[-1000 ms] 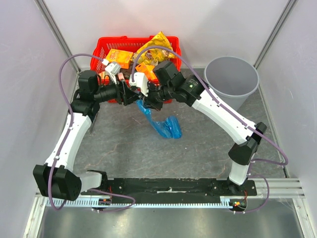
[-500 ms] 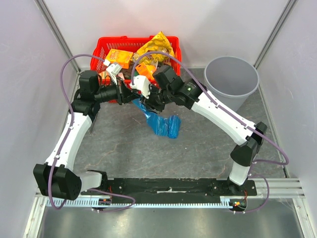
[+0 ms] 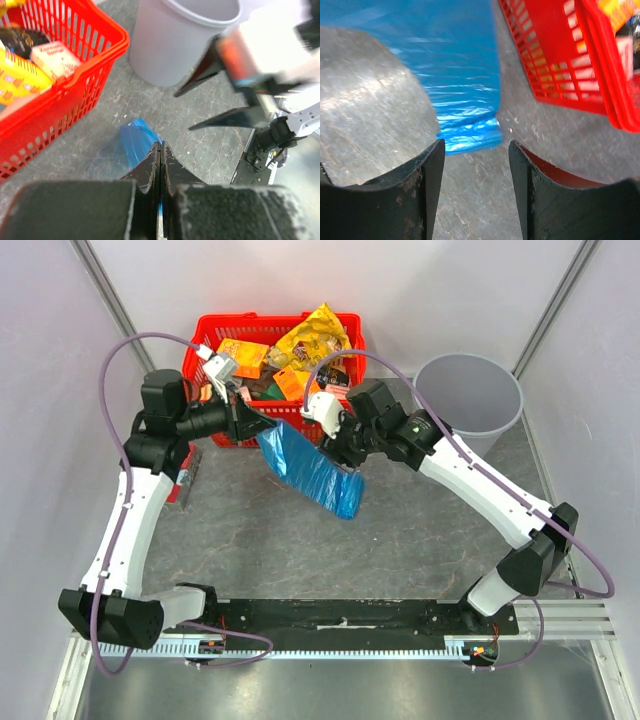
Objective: Put the trash bags into the trash bin
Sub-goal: Unfold the trash bag at the center of the board.
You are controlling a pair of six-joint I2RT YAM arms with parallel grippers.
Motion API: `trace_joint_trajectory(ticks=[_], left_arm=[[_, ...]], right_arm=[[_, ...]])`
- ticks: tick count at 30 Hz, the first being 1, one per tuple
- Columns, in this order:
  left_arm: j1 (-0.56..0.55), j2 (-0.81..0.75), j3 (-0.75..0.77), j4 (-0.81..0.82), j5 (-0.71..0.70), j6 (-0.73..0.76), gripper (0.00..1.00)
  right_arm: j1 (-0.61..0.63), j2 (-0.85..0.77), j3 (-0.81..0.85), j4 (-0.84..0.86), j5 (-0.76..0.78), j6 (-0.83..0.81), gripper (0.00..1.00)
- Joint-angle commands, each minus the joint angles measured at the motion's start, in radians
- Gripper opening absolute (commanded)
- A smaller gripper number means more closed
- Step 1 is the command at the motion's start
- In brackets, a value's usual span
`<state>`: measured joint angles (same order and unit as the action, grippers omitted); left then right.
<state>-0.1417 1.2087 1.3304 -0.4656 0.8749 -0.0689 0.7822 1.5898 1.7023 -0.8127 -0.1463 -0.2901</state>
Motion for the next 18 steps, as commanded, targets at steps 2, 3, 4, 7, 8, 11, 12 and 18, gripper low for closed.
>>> trace_joint_trajectory(ticks=[2, 3, 4, 7, 8, 11, 12, 18], left_arm=[[-0.002, -0.018, 0.18, -0.07, 0.091, 0.05, 0.02], [-0.004, -0.021, 0.206, -0.077, 0.099, 0.044, 0.02], [-0.002, -0.023, 0.231, -0.08, 0.105, 0.035, 0.02], [-0.002, -0.021, 0.288, -0.077, 0.127, -0.008, 0.02], [-0.004, -0.02, 0.303, -0.073, 0.139, -0.028, 0.02], [-0.006, -0.012, 0.349, -0.059, 0.167, -0.083, 0.02], [-0.003, -0.008, 0.371, -0.056, 0.171, -0.097, 0.02], [-0.004, -0.014, 0.449, -0.056, 0.154, -0.115, 0.02]], right_arm=[[-0.086, -0.001, -0.125, 0.107, 0.017, 0.022, 0.63], [-0.093, 0.009, -0.138, 0.116, 0.019, 0.025, 0.63], [-0.103, 0.013, -0.148, 0.121, 0.019, 0.026, 0.63], [-0.115, 0.03, -0.161, 0.135, 0.019, 0.035, 0.63], [-0.118, 0.033, -0.165, 0.138, 0.02, 0.037, 0.64], [-0.126, 0.05, -0.17, 0.145, 0.03, 0.043, 0.64], [-0.13, 0.056, -0.171, 0.147, 0.031, 0.046, 0.64], [-0.147, 0.065, -0.214, 0.158, 0.021, 0.042, 0.64]])
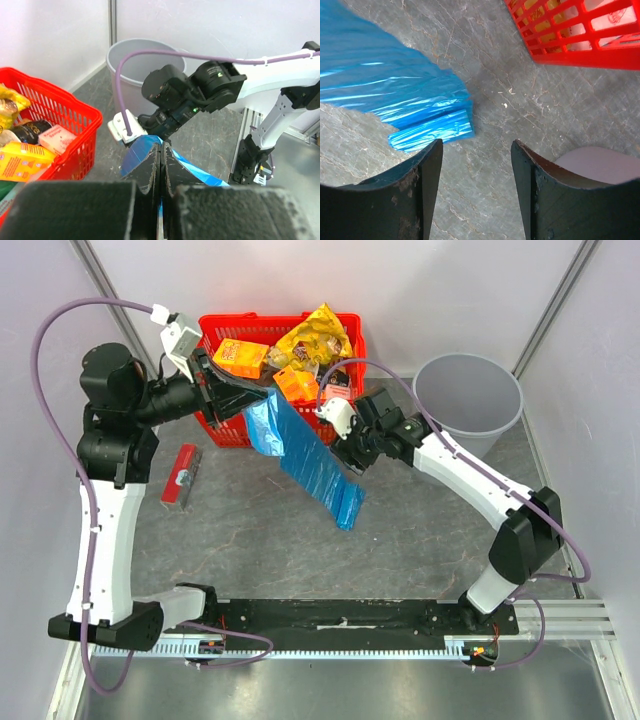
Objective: Put the trash bags into the trash bin
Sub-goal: Unfold the trash bag at the center of the board.
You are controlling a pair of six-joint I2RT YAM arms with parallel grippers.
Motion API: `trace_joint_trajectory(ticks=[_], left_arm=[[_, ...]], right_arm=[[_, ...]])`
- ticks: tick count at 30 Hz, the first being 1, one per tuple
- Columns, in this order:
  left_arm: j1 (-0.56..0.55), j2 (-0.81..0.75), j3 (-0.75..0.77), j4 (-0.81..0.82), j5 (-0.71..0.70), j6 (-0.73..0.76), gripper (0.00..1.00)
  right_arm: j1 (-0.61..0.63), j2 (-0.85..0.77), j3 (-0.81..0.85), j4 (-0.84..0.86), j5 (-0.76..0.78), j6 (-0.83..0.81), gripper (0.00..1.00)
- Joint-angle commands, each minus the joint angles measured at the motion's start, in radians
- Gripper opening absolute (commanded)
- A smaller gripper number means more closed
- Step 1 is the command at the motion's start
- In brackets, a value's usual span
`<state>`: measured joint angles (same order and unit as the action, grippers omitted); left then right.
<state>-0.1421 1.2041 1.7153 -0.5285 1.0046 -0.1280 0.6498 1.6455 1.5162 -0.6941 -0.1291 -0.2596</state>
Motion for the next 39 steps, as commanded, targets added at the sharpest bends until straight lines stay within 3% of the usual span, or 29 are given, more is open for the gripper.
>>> trace_joint_trajectory(ticks=[1, 12, 17, 22, 28, 39], left_arm=[[-0.001, -0.012, 0.072, 0.004, 0.022, -0.053, 0.02], [-0.002, -0.047, 0.08, -0.171, -0.093, 0.126, 0.02], [-0.002, -0.1, 0.023, -0.312, -0.251, 0.333, 0.02], [-0.004, -0.15, -0.066, -0.415, -0.496, 0.52, 0.02], [-0.002, -0.227, -0.258, -0.416, -0.719, 0.68, 0.02], [-0.001, -0.262, -0.491, -0.294, -0.939, 0.826, 0.02]], right_arm=[[-0.018, 0.011, -0.037, 0.039, -0.006, 0.007, 0.64], [-0.027, 0.02, -0.129, 0.025, -0.196, -0.105, 0.68], [-0.027, 0.027, -0.157, 0.028, -0.237, -0.133, 0.68], [-0.027, 0.046, -0.154, 0.028, -0.259, -0.138, 0.69], [-0.029, 0.079, -0.142, 0.05, -0.274, -0.115, 0.72], [0.008, 0.138, -0.156, 0.159, -0.212, -0.041, 0.81]])
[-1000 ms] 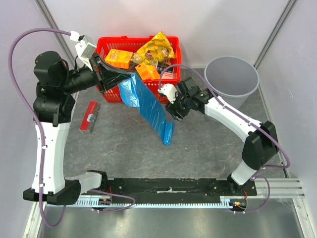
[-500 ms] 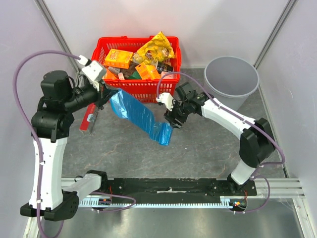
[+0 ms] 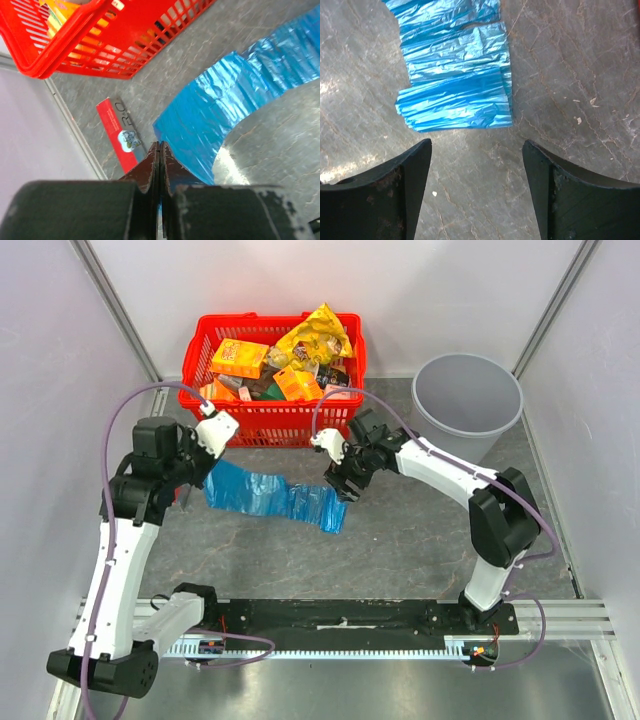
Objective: Put the trash bags into the trash bin
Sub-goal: Unfold the trash bag at the center of the board.
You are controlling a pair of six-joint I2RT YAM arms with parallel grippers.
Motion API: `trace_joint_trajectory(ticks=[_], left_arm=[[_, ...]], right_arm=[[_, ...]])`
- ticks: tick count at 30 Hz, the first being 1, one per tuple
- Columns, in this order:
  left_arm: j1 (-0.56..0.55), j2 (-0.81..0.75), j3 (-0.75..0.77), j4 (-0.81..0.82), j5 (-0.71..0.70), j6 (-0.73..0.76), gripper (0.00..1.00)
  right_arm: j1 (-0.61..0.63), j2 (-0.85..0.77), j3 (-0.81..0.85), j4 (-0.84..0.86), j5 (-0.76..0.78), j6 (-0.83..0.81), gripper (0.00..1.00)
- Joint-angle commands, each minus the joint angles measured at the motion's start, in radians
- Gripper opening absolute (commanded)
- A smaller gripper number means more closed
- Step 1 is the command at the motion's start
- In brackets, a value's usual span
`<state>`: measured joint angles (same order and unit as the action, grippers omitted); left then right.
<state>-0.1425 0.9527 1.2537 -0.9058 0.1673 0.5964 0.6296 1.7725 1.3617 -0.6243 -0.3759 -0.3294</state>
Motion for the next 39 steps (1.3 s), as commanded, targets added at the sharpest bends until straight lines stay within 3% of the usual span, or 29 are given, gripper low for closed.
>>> trace_joint_trajectory(ticks=[1, 8, 13, 15, 22, 28, 33, 39], left_arm=[[0.0, -0.003, -0.042, 0.088, -0.107, 0.114, 0.02], [-0.002, 0.06, -0.115, 0.097, -0.066, 0.14, 0.03], [-0.002, 0.116, -0.166, 0.165, 0.015, 0.1, 0.11], [-0.003, 0.156, -0.184, 0.2, 0.04, 0.08, 0.18], [-0.002, 0.333, -0.208, 0.301, 0.159, 0.011, 0.58], [-0.003, 0.428, -0.206, 0.367, 0.377, -0.006, 0.9], [-0.014, 0.556, -0.166, 0.393, 0.477, -0.007, 0.95], [-0.084, 0.653, -0.151, 0.456, 0.413, 0.003, 0.96]], right_arm=[[0.044, 0.018, -0.001, 0.1, 0.055, 0.023, 0.82], [0.113, 0.11, 0.088, 0.112, 0.14, -0.016, 0.83], [0.119, 0.163, 0.138, 0.112, 0.17, -0.042, 0.83], [0.119, 0.176, 0.146, 0.115, 0.175, -0.046, 0.83], [0.114, 0.179, 0.123, 0.113, 0.158, -0.034, 0.84], [0.049, 0.147, 0.105, 0.115, 0.043, 0.018, 0.84], [-0.007, 0.099, 0.073, 0.115, -0.049, 0.035, 0.84], [-0.044, 0.005, -0.015, 0.112, -0.069, 0.029, 0.84]])
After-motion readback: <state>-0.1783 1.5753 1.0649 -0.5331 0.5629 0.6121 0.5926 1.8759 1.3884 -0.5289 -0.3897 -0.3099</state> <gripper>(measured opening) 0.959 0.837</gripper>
